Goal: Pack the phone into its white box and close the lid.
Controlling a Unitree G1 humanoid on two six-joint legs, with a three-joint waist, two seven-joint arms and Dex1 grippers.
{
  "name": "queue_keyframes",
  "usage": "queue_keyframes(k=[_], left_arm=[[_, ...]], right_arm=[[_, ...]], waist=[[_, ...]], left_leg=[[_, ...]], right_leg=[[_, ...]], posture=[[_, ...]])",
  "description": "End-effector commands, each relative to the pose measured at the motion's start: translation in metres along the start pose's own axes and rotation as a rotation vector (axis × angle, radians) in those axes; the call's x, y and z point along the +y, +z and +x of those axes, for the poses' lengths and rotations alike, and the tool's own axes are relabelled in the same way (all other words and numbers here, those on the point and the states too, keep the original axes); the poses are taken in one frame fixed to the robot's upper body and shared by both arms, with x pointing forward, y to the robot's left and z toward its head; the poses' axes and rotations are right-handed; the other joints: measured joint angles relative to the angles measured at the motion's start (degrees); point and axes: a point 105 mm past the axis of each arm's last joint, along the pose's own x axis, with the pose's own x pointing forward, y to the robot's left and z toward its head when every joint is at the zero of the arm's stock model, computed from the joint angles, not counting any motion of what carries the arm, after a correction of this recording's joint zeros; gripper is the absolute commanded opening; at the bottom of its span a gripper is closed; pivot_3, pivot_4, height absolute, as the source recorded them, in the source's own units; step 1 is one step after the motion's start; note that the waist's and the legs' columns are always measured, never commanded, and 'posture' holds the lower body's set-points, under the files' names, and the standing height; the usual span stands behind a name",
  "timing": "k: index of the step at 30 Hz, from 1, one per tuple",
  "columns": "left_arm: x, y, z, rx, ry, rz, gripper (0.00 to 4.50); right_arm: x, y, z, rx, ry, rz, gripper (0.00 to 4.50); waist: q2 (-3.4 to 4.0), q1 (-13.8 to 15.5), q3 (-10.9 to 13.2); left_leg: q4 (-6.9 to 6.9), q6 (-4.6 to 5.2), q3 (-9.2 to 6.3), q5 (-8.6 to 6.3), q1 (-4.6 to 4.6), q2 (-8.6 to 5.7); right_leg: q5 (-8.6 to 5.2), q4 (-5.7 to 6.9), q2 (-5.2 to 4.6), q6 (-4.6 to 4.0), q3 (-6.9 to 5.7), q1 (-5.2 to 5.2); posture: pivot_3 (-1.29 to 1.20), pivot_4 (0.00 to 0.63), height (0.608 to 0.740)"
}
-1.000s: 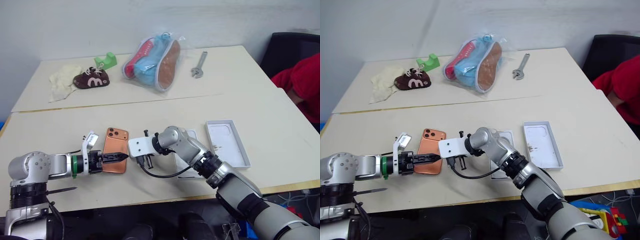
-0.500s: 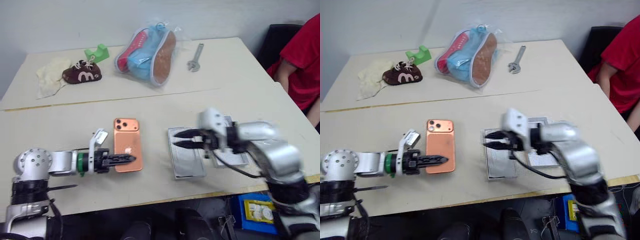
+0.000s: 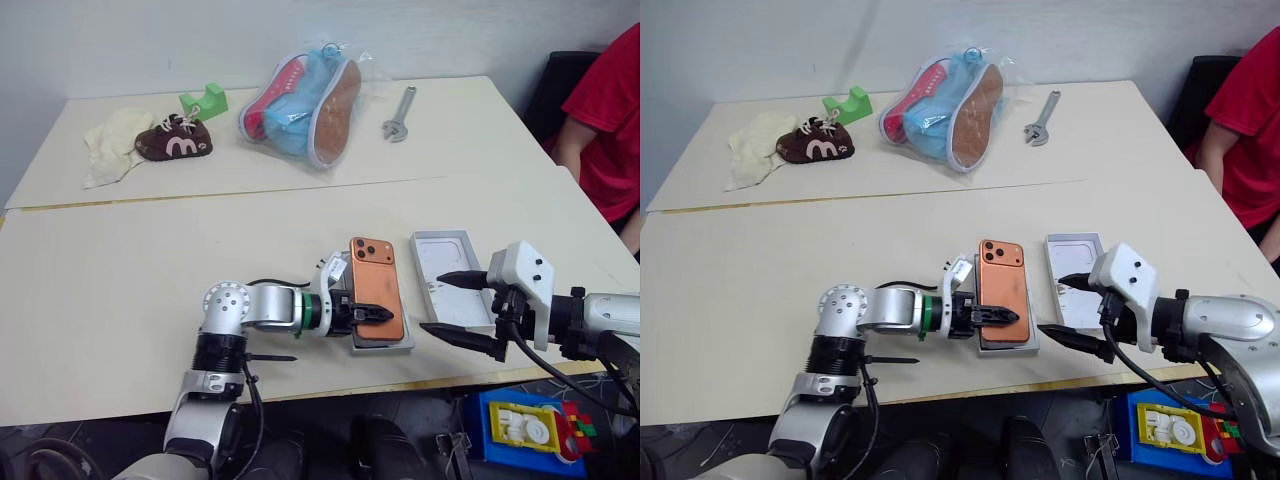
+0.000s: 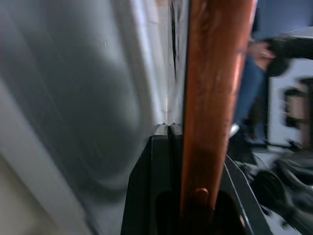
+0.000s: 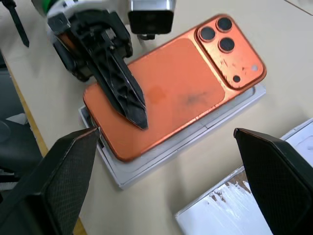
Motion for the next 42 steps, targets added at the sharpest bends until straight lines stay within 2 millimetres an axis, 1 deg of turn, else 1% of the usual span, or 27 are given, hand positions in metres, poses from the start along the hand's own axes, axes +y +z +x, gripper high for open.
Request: queue_keyframes(k=[1, 2, 4, 5, 6, 9, 11, 13, 14, 17, 21, 24, 27, 29, 32, 35, 37, 40, 42], left_arm=[[-0.008, 0.004, 0.001, -0.004, -0.028, -0.001, 0.82], [-0.010, 0.002, 0.001, 0.014, -0.038, 0.009, 1.00], [-0.014, -0.001, -0.001, 0.042, -0.051, 0.035, 1.58], [-0.018, 0.000, -0.003, 0.050, -0.065, 0.052, 1.96], [-0.022, 0.001, -0.005, 0.059, -0.080, 0.069, 2.16], [-0.032, 0.004, -0.009, 0.079, -0.101, 0.119, 3.04], [-0.035, 0.007, -0.010, 0.081, -0.105, 0.132, 3.61], [-0.041, 0.010, -0.011, 0.088, -0.114, 0.156, 4.29], [-0.043, 0.011, -0.011, 0.092, -0.116, 0.168, 4.49], [-0.051, 0.010, -0.013, 0.115, -0.115, 0.235, 4.49], [-0.049, 0.005, -0.016, 0.157, -0.084, 0.290, 4.49], [-0.048, -0.002, -0.028, 0.216, -0.024, 0.427, 4.49], [-0.049, -0.010, -0.037, 0.266, -0.017, 0.503, 4.49], [-0.050, -0.011, -0.041, 0.272, -0.017, 0.545, 4.49], [-0.050, -0.008, -0.035, 0.260, -0.031, 0.542, 4.49], [-0.040, -0.004, -0.023, 0.245, 0.008, 0.524, 4.49], [-0.037, -0.004, -0.024, 0.253, 0.024, 0.545, 4.49], [-0.036, -0.001, -0.037, 0.244, 0.030, 0.587, 4.49], [-0.035, 0.002, -0.052, 0.224, 0.036, 0.623, 4.49]], right_arm=[[-0.001, 0.008, -0.004, -0.021, -0.040, -0.051, 4.50], [-0.001, 0.008, -0.004, -0.018, -0.044, -0.052, 4.50], [-0.002, 0.007, -0.003, -0.017, -0.047, -0.053, 4.50], [-0.002, 0.007, -0.003, -0.016, -0.047, -0.054, 4.50], [-0.002, 0.007, -0.002, -0.016, -0.047, -0.054, 4.50], [-0.002, 0.007, 0.000, -0.023, -0.044, -0.054, 4.50], [-0.002, 0.007, 0.002, -0.028, -0.040, -0.053, 4.50], [0.000, 0.007, 0.004, -0.034, -0.033, -0.054, 4.50], [0.000, 0.007, 0.005, -0.036, -0.031, -0.054, 4.50], [0.001, 0.009, 0.007, -0.050, -0.029, -0.056, 4.50], [0.001, 0.010, 0.009, -0.062, -0.033, -0.052, 4.50], [0.000, 0.009, 0.008, -0.064, -0.041, -0.049, 4.50], [-0.001, 0.007, 0.007, -0.057, -0.052, -0.049, 4.50], [-0.001, 0.006, 0.007, -0.054, -0.061, -0.039, 4.50], [-0.001, 0.006, 0.007, -0.057, -0.068, -0.028, 4.50], [0.000, 0.007, 0.008, -0.064, -0.068, -0.023, 4.50], [0.000, 0.007, 0.008, -0.064, -0.072, -0.021, 4.50], [0.000, 0.005, 0.007, -0.053, -0.083, -0.014, 4.50], [-0.002, 0.002, 0.006, -0.040, -0.114, 0.010, 4.50]], waist=[[0.00, 0.22, 0.00], [-0.01, 0.25, 0.00], [-0.01, 0.28, 0.00], [-0.01, 0.29, 0.00], [-0.01, 0.33, 0.01], [-0.03, 0.29, 0.02], [-0.03, 0.30, 0.02], [-0.03, 0.29, 0.02], [-0.05, 0.31, 0.03], [-0.06, 0.28, 0.04], [-0.06, 0.22, 0.04], [-0.07, 0.07, 0.06], [-0.04, 0.05, 0.07], [-0.03, 0.20, 0.08], [-0.03, 0.31, 0.08], [-0.04, 0.39, 0.08], [-0.05, 0.23, 0.08], [-0.04, -0.10, 0.08], [-0.02, -0.31, 0.11]], left_leg=[[0.01, 0.00, 0.01, 0.00, 0.00, 0.00], [0.01, 0.00, 0.03, 0.00, 0.00, 0.00], [0.02, 0.00, 0.03, 0.00, 0.01, 0.00], [0.02, 0.00, 0.03, 0.00, 0.01, -0.01], [0.03, 0.00, 0.04, 0.00, 0.01, -0.01], [0.04, 0.00, 0.04, 0.00, 0.02, -0.01], [0.04, 0.00, 0.04, 0.00, 0.02, -0.01], [0.04, 0.00, 0.04, 0.00, 0.02, -0.01], [0.04, 0.00, 0.04, 0.00, 0.02, -0.01], [0.07, 0.00, 0.04, 0.00, 0.02, -0.01], [0.03, 0.00, 0.03, 0.00, 0.03, -0.01], [0.04, -0.01, 0.03, 0.00, 0.01, -0.01], [-0.01, -0.02, 0.04, 0.01, 0.03, -0.01], [0.00, -0.01, 0.04, 0.01, 0.03, -0.02], [0.02, -0.01, 0.03, 0.01, 0.03, -0.03], [0.03, -0.01, 0.02, 0.01, 0.02, -0.03], [0.03, -0.01, 0.03, 0.01, 0.02, -0.03], [-0.02, -0.02, 0.04, 0.01, 0.03, 0.01], [-0.06, -0.03, 0.05, 0.01, 0.05, 0.05]], right_leg=[[0.00, 0.00, 0.00, 0.00, 0.00, 0.00], [0.00, 0.02, 0.00, 0.00, 0.01, 0.00], [0.00, 0.02, 0.00, 0.01, 0.02, 0.00], [0.00, 0.02, 0.00, 0.01, 0.02, 0.00], [0.01, 0.02, 0.00, 0.01, 0.02, 0.00], [0.01, 0.03, 0.00, 0.01, 0.02, 0.01], [0.01, 0.04, 0.01, 0.01, 0.01, 0.00], [0.01, 0.03, 0.01, 0.01, 0.01, 0.00], [0.01, 0.03, 0.01, 0.01, 0.01, 0.00], [0.01, 0.04, 0.01, 0.01, 0.01, 0.00], [0.01, 0.04, 0.01, 0.01, 0.00, -0.01], [0.01, 0.04, 0.02, 0.01, 0.00, -0.03], [0.01, 0.05, 0.02, 0.01, 0.01, -0.04], [0.01, 0.05, 0.02, 0.01, 0.01, -0.03], [0.01, 0.03, 0.01, 0.01, 0.00, 0.00], [0.01, 0.01, 0.01, 0.01, 0.00, 0.01], [0.01, 0.00, 0.02, 0.01, 0.00, 0.01], [0.01, 0.01, 0.03, 0.01, 0.01, -0.01], [0.01, 0.01, 0.07, 0.01, 0.02, -0.02]], posture=[[0.00, 0.150, 0.740], [0.00, 0.150, 0.740], [0.00, 0.150, 0.740], [0.00, 0.150, 0.740], [0.00, 0.150, 0.740], [0.00, 0.150, 0.740], [0.00, 0.150, 0.740], [0.00, 0.150, 0.740], [0.00, 0.150, 0.740], [0.00, 0.150, 0.740], [0.00, 0.150, 0.740], [0.00, 0.150, 0.740], [0.00, 0.150, 0.740], [0.00, 0.150, 0.740], [0.00, 0.150, 0.740], [0.00, 0.150, 0.740], [0.00, 0.150, 0.740], [0.00, 0.150, 0.740], [0.00, 0.150, 0.740]])
